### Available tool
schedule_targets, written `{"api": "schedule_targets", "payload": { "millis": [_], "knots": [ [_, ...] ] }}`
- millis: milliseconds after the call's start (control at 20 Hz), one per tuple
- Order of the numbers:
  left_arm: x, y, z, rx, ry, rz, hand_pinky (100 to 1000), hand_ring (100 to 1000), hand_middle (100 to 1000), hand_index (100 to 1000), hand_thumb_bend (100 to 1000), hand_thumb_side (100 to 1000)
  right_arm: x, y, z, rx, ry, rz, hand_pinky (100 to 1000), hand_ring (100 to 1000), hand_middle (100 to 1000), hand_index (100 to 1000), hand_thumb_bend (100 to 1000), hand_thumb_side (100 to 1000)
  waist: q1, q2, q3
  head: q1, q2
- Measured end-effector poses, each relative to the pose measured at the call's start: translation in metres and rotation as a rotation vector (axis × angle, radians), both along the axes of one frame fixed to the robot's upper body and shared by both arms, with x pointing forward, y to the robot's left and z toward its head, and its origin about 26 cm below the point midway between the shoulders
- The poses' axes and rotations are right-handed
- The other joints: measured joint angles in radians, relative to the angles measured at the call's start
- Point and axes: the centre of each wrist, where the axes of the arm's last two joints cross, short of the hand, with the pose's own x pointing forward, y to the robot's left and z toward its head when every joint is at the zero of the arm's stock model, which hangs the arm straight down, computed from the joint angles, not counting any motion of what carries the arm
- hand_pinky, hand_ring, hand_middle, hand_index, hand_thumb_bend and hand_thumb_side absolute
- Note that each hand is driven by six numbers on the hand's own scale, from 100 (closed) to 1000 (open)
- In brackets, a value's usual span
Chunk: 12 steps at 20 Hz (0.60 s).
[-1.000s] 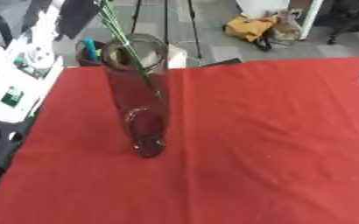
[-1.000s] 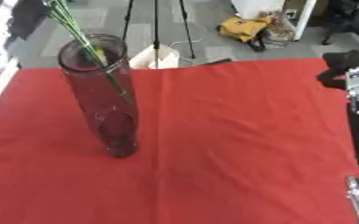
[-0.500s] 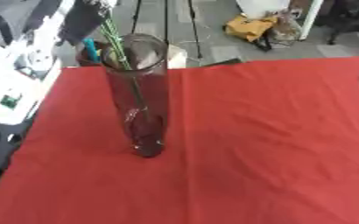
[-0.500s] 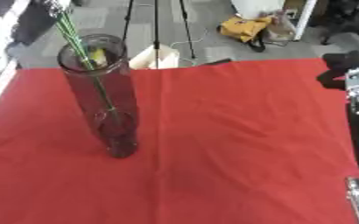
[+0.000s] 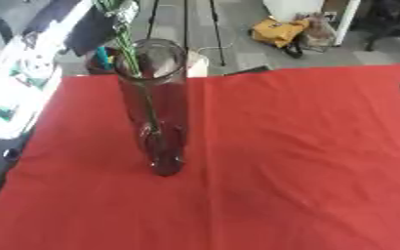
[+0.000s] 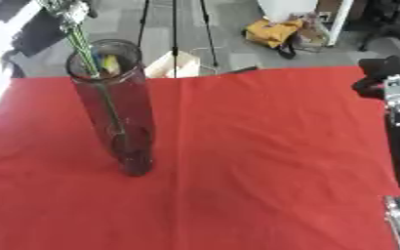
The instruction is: Arrange flowers into the vase.
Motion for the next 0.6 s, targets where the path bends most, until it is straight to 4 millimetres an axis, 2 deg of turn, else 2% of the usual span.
{"api": "schedule_targets", "payload": {
  "millis": [600],
  "knots": [
    [-0.0053, 0.0016, -0.0007, 0.049, 0.011, -0.006, 612, 668, 684, 743, 100, 1000, 0.0, -0.001, 0.0002, 0.004, -0.003, -0.003, 677, 802, 496, 725, 100, 1000, -0.004, 0.0, 0.006, -0.005, 0.0]
  ]
}}
